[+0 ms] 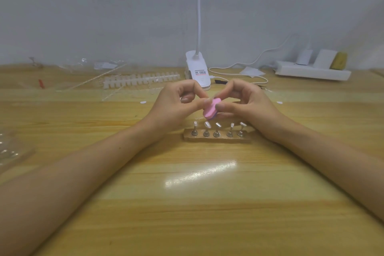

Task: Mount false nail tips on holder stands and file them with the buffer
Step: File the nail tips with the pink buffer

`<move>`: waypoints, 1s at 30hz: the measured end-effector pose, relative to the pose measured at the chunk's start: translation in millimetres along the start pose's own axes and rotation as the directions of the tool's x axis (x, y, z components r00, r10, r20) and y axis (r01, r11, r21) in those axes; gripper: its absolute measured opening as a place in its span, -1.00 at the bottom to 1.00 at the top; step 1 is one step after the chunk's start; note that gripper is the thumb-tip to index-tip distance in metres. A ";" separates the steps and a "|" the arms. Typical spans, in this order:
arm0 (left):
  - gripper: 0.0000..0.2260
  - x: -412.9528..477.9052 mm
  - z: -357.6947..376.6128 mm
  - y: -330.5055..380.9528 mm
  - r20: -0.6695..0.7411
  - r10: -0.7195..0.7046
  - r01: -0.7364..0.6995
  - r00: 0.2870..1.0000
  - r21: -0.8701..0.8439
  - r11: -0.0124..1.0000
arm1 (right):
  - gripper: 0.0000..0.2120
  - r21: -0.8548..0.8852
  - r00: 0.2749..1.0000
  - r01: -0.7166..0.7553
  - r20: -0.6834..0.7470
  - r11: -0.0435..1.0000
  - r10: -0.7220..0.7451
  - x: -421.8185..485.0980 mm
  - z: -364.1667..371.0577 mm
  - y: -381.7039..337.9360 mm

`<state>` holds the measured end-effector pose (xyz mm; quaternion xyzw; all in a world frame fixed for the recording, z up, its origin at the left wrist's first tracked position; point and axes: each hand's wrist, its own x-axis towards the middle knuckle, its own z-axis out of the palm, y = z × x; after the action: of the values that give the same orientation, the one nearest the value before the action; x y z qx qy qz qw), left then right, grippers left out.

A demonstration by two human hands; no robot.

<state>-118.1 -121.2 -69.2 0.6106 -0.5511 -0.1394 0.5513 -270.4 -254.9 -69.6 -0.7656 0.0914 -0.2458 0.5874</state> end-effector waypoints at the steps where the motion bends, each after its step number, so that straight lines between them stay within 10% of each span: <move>1: -0.87 -0.4 0.1 0.0 -0.010 0.003 -0.003 1.000 0.007 1.000 | -0.88 0.013 1.000 0.003 -0.030 1.000 -0.003 0.1 -0.1 0.3; 6: -0.88 -0.9 -0.4 -1.2 -0.042 -0.018 0.019 0.999 0.018 1.000 | -0.84 0.139 0.968 0.059 -0.248 0.989 -0.023 3.3 -9.7 0.2; 13: -0.92 -3.2 -3.6 2.7 0.043 -0.054 0.055 0.998 -0.012 0.998 | -0.87 -0.433 0.931 -0.183 -0.365 0.883 0.014 2.6 -29.4 8.2; 20: -0.94 -0.6 -12.7 10.8 0.224 -0.120 0.137 0.967 -0.059 0.989 | -0.78 -0.516 0.937 0.342 0.129 0.785 -0.324 -9.7 2.1 -33.1; 30: -0.91 1.0 -18.2 29.4 0.271 -0.191 0.207 0.943 -0.033 0.978 | -0.85 -0.666 0.910 0.344 0.061 0.662 -0.411 -19.6 9.7 -53.1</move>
<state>-118.8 -106.3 -38.1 0.6217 -0.5512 -0.2919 0.4737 -290.6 -222.6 -26.6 -0.9129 0.0396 -0.3491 0.2079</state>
